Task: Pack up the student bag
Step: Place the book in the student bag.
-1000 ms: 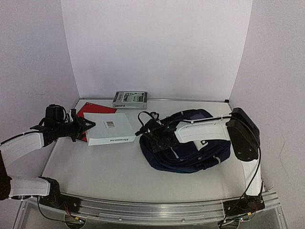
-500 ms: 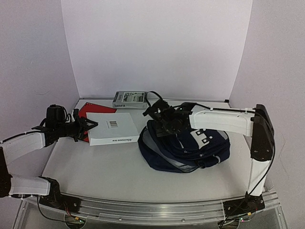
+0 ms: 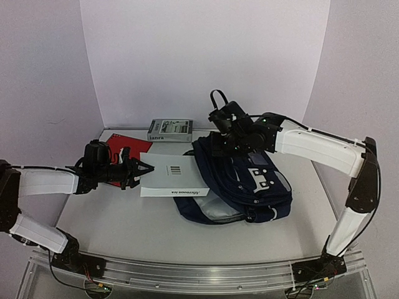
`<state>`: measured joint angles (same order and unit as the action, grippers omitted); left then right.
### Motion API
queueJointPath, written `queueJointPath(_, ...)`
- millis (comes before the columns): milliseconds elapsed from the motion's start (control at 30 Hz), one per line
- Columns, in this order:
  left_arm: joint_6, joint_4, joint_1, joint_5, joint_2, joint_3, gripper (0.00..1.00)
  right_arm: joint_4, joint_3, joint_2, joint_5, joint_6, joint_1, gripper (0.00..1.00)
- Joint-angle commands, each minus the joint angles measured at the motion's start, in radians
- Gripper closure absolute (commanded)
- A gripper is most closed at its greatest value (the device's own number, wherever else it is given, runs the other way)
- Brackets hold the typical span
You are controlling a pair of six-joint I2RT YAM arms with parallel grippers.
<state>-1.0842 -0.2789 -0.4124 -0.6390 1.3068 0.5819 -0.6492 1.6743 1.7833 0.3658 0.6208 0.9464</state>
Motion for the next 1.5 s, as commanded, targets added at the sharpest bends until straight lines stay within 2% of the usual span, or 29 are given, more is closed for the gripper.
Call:
queueJointPath(0,-0.058,-0.127,-0.068,0.061,0.09,0.092,0.74,0.29,0.021,-0.137,-0.043,0.024,0.015,1.0)
queueJointPath(200,-0.117,-0.218,-0.164,0.157,0.225,0.175,0.74,0.451,-0.068,-0.224,-0.123,-0.002,0.013,1.0)
queueJointPath(333,-0.153,-0.283,-0.208,0.226,0.295,0.208,0.75,0.492,-0.072,-0.245,-0.172,-0.014,0.006,1.0)
queueJointPath(600,-0.167,-0.285,-0.307,0.404,0.419,0.314,0.76,0.609,-0.129,-0.247,-0.231,0.023,0.005,1.0)
queueJointPath(833,-0.116,-0.215,-0.369,0.418,0.571,0.485,0.79,0.664,-0.148,-0.256,-0.246,0.043,0.006,1.0)
queueJointPath(1133,-0.116,-0.203,-0.38,0.508,0.605,0.527,0.79,0.789,-0.144,-0.317,-0.233,0.038,0.006,1.0)
queueJointPath(1333,-0.129,-0.337,-0.385,0.622,0.645,0.509,0.79,0.876,-0.171,-0.322,-0.272,0.067,0.005,1.0)
queueJointPath(1467,-0.085,-0.343,-0.387,0.667,0.697,0.58,0.79,0.895,-0.196,-0.311,-0.289,0.09,0.006,1.0)
